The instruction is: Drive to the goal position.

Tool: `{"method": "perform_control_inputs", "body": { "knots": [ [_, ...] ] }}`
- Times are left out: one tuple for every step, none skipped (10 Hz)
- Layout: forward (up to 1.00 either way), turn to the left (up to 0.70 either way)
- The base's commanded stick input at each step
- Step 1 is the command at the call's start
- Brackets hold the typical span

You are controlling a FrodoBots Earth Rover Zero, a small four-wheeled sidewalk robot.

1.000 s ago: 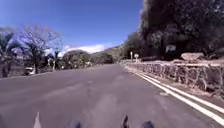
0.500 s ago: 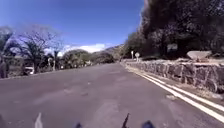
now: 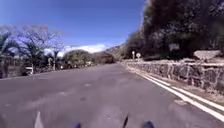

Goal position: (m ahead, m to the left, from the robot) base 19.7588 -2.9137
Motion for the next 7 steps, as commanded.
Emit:
{"method": "perform_control_inputs", "body": {
  "knots": [
    [0.50,0.00],
    [0.50,0.00],
    [0.50,0.00],
    [0.50,0.00],
    [0.50,0.00],
    [0.50,0.00],
    [0.50,0.00]
  ]
}}
